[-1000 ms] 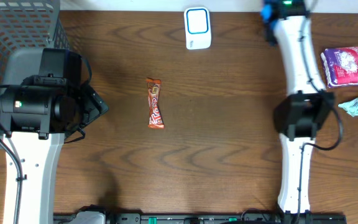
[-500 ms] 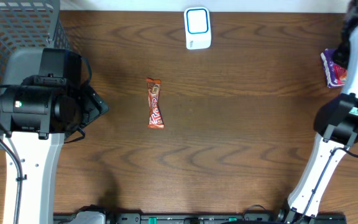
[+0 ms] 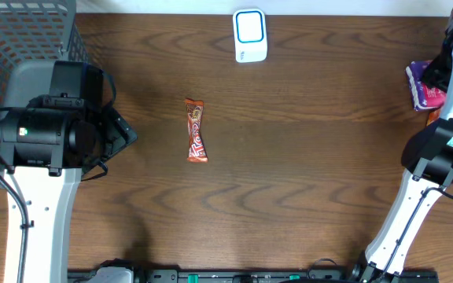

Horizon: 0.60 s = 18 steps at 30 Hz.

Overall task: Scan the item barcode
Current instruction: 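Carry the Kleenex pack to the right edge and drop it, then move the right gripper over the TOP bar and grasp it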

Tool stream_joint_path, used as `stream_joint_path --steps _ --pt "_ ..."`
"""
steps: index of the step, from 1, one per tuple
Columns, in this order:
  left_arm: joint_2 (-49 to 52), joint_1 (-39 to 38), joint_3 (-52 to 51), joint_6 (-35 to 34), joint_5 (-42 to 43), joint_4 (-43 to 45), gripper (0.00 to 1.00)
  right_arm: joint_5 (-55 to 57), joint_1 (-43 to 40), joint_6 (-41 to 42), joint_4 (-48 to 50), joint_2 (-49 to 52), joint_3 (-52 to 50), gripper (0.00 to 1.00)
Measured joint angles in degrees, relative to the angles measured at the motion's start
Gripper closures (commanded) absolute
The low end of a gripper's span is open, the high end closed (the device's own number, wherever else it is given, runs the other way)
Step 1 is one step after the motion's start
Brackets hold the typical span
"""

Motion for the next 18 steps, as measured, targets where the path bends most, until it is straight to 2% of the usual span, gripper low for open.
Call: stream_joint_path --steps 3,5,6,12,18 --pt "0.00 0.00 0.00 0.00 0.00 0.00 0.01 -1.99 1.16 -0.63 -0.24 0.00 0.00 0.28" --pt "0.00 0.00 0.00 0.00 0.00 0.00 0.01 -2.71 2.32 -1.03 -0.17 0.00 0.00 0.18" --pt "0.00 0.00 0.00 0.00 0.00 0.00 0.01 -3.02 3.04 -1.16 -0.02 -0.07 0.00 0.02" --pt "0.00 0.00 0.00 0.00 0.00 0.00 0.01 -5.75 9.01 -2.25 1.33 -3.50 -0.02 0.01" --pt "0.00 0.00 0.00 0.00 0.00 0.00 0.01 -15.30 16.83 -7.39 2.21 -11.39 0.04 0.01"
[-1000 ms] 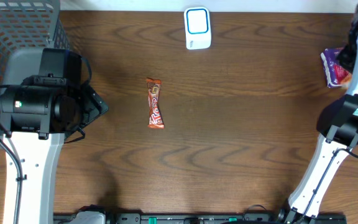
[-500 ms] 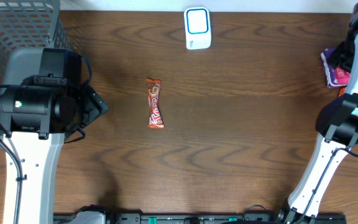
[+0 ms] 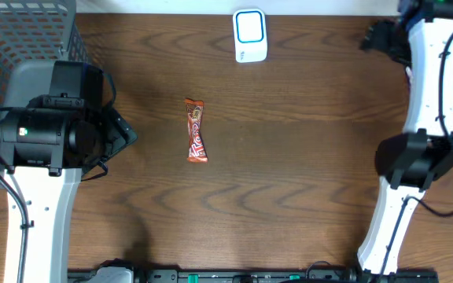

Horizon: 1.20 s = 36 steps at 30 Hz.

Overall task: Scan the item barcode
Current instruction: 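Move the right gripper over the TOP bar and grasp it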

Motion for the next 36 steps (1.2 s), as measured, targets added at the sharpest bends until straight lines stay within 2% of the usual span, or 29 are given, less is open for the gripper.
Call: stream_joint_path --steps 8,21,36 --pt "0.00 0.00 0.00 0.00 0.00 0.00 0.01 -12.37 11.61 -2.58 -0.48 -1.01 0.20 0.01" --pt "0.00 0.00 0.00 0.00 0.00 0.00 0.01 -16.33 30.75 -3.19 -0.39 4.79 -0.52 0.01" --pt "0.00 0.00 0.00 0.00 0.00 0.00 0.01 -16.68 40.63 -3.19 3.85 7.72 -1.03 0.01"
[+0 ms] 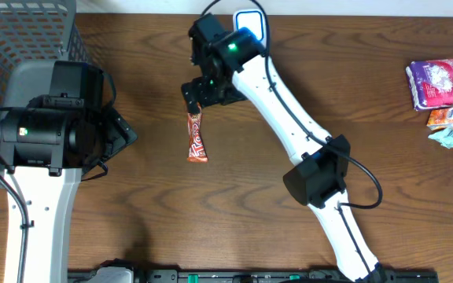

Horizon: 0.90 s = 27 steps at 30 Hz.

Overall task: Scan the item barcode
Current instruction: 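Move the right gripper over the TOP bar and grasp it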

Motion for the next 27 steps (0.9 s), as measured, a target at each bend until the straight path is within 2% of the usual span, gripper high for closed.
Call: stream_joint_path --steps 22,27 --pt "0.00 0.00 0.00 0.00 0.00 0.00 0.01 0.85 3.39 1.51 1.92 0.35 0.00 0.01" --pt "0.00 0.00 0.00 0.00 0.00 0.00 0.01 2.21 3.67 4.81 1.99 1.77 -0.02 0.15"
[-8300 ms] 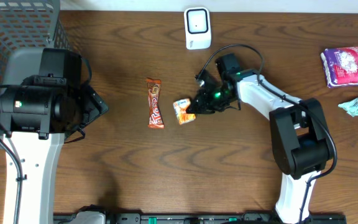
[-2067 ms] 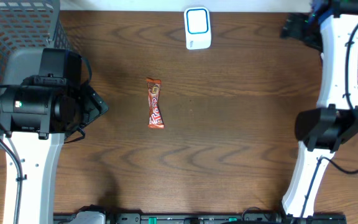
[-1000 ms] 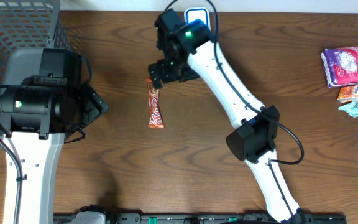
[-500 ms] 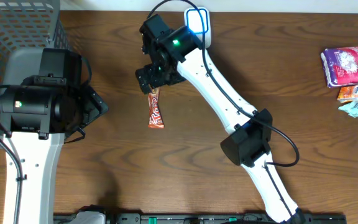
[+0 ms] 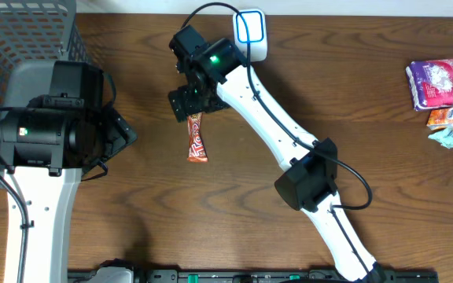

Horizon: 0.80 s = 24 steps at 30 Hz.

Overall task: Scan the item barcode
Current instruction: 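Move the right gripper over the TOP bar and grasp it, then lift the TOP bar and hold it beneath the scanner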

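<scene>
An orange-red candy bar [image 5: 197,141] lies lengthwise on the brown table [image 5: 305,94], left of centre. My right gripper [image 5: 182,104] hangs over the bar's far end and hides it. From overhead its fingers are a dark mass, so their state does not show. The white scanner with a blue outline [image 5: 252,35] stands at the back edge, just right of the right wrist. At the left, my left gripper [image 5: 127,135] points toward the bar from well apart; its fingers are not distinguishable.
A grey wire basket [image 5: 22,31] fills the back left corner behind the left arm. At the far right lie a purple packet [image 5: 436,82], a small orange packet [image 5: 445,118] and a crumpled teal wrapper. The right arm's white links cross the table diagonally.
My right gripper has shifted a little to the left and toward the front, now covering the bar's far end. The bar and the left arm are where they were.
The right arm first stood at the far right beside the packets, then with its wrist at the back right corner. Later it stretched across the table to the bar's far end, and now sits over that end. The bar has not moved; the left arm stayed still.
</scene>
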Tool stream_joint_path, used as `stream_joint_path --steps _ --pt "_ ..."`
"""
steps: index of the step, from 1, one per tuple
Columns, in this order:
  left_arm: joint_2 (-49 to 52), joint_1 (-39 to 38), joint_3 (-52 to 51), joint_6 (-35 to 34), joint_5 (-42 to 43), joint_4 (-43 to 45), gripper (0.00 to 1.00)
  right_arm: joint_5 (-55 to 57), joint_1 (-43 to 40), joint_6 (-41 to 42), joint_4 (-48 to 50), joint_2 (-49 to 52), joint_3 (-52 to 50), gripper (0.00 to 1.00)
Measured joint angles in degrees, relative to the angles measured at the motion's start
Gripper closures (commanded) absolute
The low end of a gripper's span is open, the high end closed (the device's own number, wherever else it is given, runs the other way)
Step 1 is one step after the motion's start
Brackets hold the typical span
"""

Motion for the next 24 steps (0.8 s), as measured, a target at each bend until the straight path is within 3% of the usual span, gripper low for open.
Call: stream_joint_path --steps 11,20,24 --pt "0.00 0.00 0.00 0.00 0.00 0.00 0.01 3.30 1.03 5.84 0.11 2.43 -0.22 0.32" --pt "0.00 0.00 0.00 0.00 0.00 0.00 0.01 5.62 4.17 7.21 0.81 10.21 -0.37 0.38" --pt "0.00 0.00 0.00 0.00 -0.02 0.02 0.01 6.49 4.94 7.52 0.85 11.78 -0.81 0.52"
